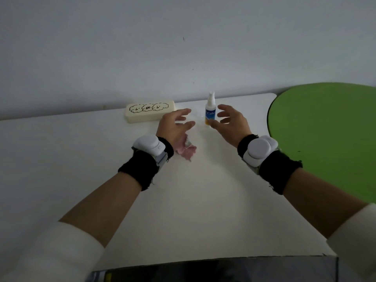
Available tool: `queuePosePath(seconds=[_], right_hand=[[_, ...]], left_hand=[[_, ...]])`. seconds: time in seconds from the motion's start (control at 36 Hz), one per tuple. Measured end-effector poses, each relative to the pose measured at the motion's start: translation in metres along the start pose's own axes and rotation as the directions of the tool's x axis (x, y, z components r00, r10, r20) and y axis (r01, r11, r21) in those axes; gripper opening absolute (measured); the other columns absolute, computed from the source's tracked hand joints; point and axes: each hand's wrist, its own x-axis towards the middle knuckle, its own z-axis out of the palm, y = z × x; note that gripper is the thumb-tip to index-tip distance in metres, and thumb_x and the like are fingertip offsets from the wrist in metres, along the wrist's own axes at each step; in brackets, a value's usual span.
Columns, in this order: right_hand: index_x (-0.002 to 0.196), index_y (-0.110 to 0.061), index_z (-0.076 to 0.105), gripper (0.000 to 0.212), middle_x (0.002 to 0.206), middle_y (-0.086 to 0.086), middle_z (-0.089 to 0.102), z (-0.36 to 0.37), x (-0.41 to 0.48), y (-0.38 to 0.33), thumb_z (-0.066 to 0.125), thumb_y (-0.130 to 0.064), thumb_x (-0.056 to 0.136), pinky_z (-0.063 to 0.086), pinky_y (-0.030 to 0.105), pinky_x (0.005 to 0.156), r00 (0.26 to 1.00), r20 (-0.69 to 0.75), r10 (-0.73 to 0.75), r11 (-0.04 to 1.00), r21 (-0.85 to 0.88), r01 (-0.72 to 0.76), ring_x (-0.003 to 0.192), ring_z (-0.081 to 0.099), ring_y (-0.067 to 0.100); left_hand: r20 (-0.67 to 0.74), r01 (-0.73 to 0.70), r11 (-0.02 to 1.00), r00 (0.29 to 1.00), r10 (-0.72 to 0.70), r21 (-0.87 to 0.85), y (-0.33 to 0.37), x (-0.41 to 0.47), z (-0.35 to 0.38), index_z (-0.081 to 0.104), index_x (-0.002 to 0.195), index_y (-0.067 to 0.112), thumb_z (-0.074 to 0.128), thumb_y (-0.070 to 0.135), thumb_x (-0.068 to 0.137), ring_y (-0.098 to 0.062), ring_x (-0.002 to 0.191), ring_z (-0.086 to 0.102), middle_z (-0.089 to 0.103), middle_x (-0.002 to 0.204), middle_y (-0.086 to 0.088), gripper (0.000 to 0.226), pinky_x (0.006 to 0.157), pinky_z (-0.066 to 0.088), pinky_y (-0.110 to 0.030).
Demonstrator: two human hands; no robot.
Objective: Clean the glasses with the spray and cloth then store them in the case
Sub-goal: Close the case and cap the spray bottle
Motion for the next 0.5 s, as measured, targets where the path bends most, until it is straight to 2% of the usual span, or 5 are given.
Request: queuePosePath(seconds=[0.14,0.28,0.39,0.5], right_hand=[[0.137,-0.023,0.053,0.057,0.123,-0.001,0.063,0.006,0.007,0.003,0.072,-0.036,0.085,0.045,0.026,0.087,0.998,0.015,-0.058,0.998,-0.025,0.059,0.104,0.060,0.016],[0.132,-0.025,0.057,0.052,0.122,-0.005,0.065,0.011,0.017,0.006,0.073,-0.036,0.085,0.043,0.024,0.084,0.997,0.013,-0.071,0.997,-0.020,0.072,0.103,0.059,0.016],[0.127,-0.025,0.061,0.043,0.112,-0.011,0.066,0.014,0.024,0.010,0.072,-0.032,0.085,0.040,0.022,0.081,0.996,0.002,-0.089,0.996,-0.016,0.089,0.100,0.060,0.015],[0.122,-0.025,0.065,0.037,0.103,-0.014,0.066,0.014,0.030,0.013,0.072,-0.030,0.086,0.041,0.023,0.081,0.995,-0.005,-0.099,0.995,-0.011,0.099,0.098,0.061,0.013]], left_hand=[[0.002,0.004,1.000,1.000,-0.004,-0.001,-0.004,0.013,0.008,0.063,0.125,0.012,0.070,0.012,0.085,-0.012,0.111,0.060,0.064,0.126,0.000,0.040,0.088,0.052,-0.024],[-0.005,-0.018,1.000,1.000,0.018,0.005,-0.011,0.027,0.017,0.063,0.125,0.013,0.071,0.014,0.085,-0.012,0.108,0.061,0.064,0.124,0.000,0.041,0.082,0.050,-0.015],[-0.021,-0.001,1.000,1.000,0.001,-0.021,-0.017,0.041,0.025,0.064,0.123,0.011,0.074,0.010,0.081,-0.015,0.106,0.063,0.066,0.120,-0.005,0.043,0.087,0.054,-0.025],[-0.031,-0.009,0.999,0.999,0.011,0.044,-0.021,0.054,0.031,0.065,0.121,0.015,0.076,0.013,0.080,-0.014,0.100,0.064,0.067,0.117,-0.002,0.043,0.088,0.055,-0.031]])
